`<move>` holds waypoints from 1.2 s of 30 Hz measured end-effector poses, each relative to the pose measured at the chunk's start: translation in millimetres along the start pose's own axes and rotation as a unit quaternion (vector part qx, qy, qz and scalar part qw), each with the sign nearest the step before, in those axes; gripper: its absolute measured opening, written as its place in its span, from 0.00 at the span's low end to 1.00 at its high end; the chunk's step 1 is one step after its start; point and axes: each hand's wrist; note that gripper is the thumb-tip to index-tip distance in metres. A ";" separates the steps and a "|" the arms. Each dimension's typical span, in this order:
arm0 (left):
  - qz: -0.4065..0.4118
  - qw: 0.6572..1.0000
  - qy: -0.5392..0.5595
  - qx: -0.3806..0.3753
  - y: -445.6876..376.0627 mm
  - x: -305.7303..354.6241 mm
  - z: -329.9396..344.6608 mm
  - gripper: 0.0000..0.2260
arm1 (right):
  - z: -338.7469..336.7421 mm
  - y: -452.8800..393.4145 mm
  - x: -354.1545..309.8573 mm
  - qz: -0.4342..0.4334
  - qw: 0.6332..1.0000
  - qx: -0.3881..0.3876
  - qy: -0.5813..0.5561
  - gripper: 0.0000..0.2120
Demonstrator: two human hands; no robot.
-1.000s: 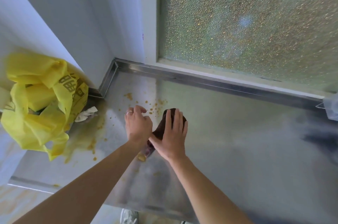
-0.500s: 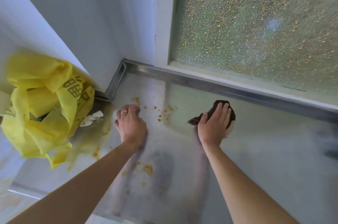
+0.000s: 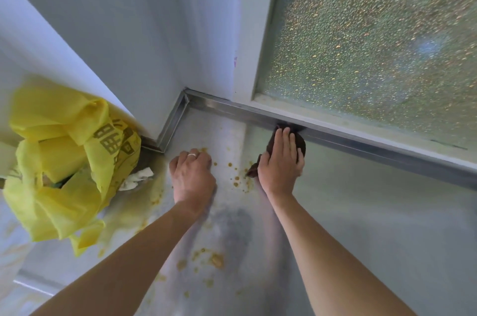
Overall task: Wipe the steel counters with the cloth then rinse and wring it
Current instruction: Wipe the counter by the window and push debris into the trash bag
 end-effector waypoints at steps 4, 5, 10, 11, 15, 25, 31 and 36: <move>0.004 1.000 0.008 0.013 -0.8 -1.1 2.2 0.13 | 7.7 -1.3 -22.7 -0.053 0.998 -0.029 -0.024 0.32; 0.007 1.000 0.009 0.016 -0.8 -1.4 1.9 0.13 | 10.5 -2.7 -28.4 -0.064 0.997 -0.035 -0.034 0.32; 0.015 1.000 0.008 0.019 0.2 -7.3 3.1 0.12 | 21.0 -12.4 -52.2 -0.112 0.986 -0.071 -0.100 0.33; 0.003 0.999 0.026 0.021 0.6 -8.6 3.1 0.13 | 22.9 -15.3 -57.7 -0.128 0.982 -0.090 -0.106 0.34; -0.030 0.991 0.129 0.013 -0.4 -17.0 -4.1 0.16 | 29.6 -29.9 -88.2 -0.190 0.960 -0.161 -0.124 0.33; -0.053 0.984 0.168 0.029 11.8 -58.5 -11.9 0.14 | 30.5 9.0 -117.4 -0.213 0.920 -0.224 -0.241 0.29; -0.035 0.988 0.146 0.022 24.9 -68.7 -21.5 0.14 | 8.3 51.8 -112.9 -0.194 0.905 -0.227 -0.304 0.26; -0.036 0.988 0.146 0.013 37.4 -67.4 -30.8 0.15 | -24.2 69.2 -106.0 -0.093 0.885 -0.312 -0.333 0.22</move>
Point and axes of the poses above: each hand's wrist, its own y-axis away from the middle knuckle, its own z-axis out of the palm, x = y × z, and after that the axes turned 5 degrees about x, right-handed
